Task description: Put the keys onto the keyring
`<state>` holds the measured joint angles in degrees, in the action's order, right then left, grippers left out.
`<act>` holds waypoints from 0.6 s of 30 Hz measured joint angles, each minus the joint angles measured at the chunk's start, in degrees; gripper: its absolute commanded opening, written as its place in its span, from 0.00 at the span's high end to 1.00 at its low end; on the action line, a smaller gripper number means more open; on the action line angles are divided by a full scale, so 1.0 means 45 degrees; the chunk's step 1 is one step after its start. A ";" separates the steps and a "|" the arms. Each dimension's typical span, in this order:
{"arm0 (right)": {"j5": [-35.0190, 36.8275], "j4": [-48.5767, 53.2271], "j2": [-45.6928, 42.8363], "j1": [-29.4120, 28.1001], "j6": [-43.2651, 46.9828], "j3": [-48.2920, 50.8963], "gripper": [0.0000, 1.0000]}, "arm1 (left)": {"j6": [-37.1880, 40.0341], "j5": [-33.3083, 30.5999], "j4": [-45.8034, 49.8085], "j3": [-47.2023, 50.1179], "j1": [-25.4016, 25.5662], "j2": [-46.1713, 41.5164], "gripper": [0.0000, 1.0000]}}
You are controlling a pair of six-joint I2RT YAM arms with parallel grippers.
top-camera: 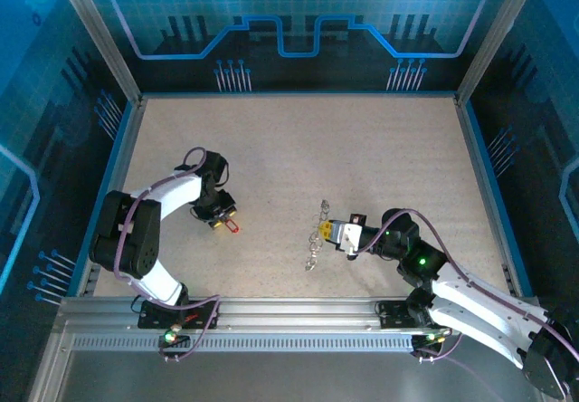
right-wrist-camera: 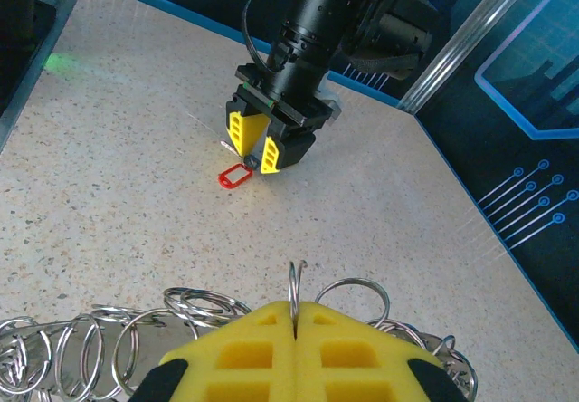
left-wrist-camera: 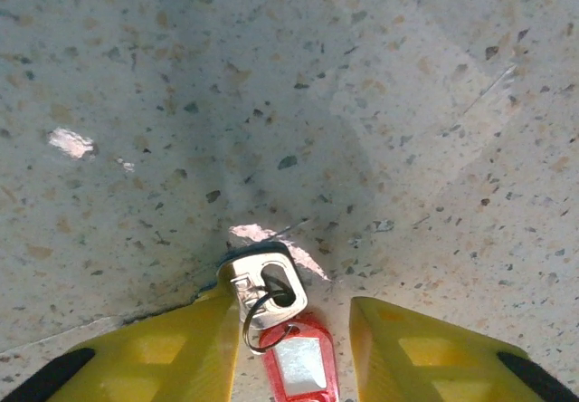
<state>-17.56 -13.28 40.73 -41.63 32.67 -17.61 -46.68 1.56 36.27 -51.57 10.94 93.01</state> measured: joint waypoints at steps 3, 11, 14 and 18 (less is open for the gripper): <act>0.0000 0.0000 -0.0005 0.0000 0.0000 0.0000 1.00 | 0.0005 0.0170 -0.0189 0.0039 0.0015 0.0058 0.67; 0.0000 0.0005 -0.0151 0.0000 0.0000 0.0000 1.00 | 0.0015 0.0272 -0.0374 0.0039 0.0029 0.0068 0.70; 0.0000 0.0015 -0.0146 0.0000 0.0000 0.0000 1.00 | 0.0024 0.0272 -0.0374 0.0039 0.0039 0.0068 0.71; 0.0000 0.0015 -0.0146 0.0000 0.0000 0.0000 1.00 | 0.0049 0.0272 -0.0374 0.0039 0.0053 0.0068 0.75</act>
<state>-17.56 -13.21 40.07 -41.63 32.67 -17.61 -46.46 2.79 34.59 -51.40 11.18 93.32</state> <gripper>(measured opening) 0.048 0.267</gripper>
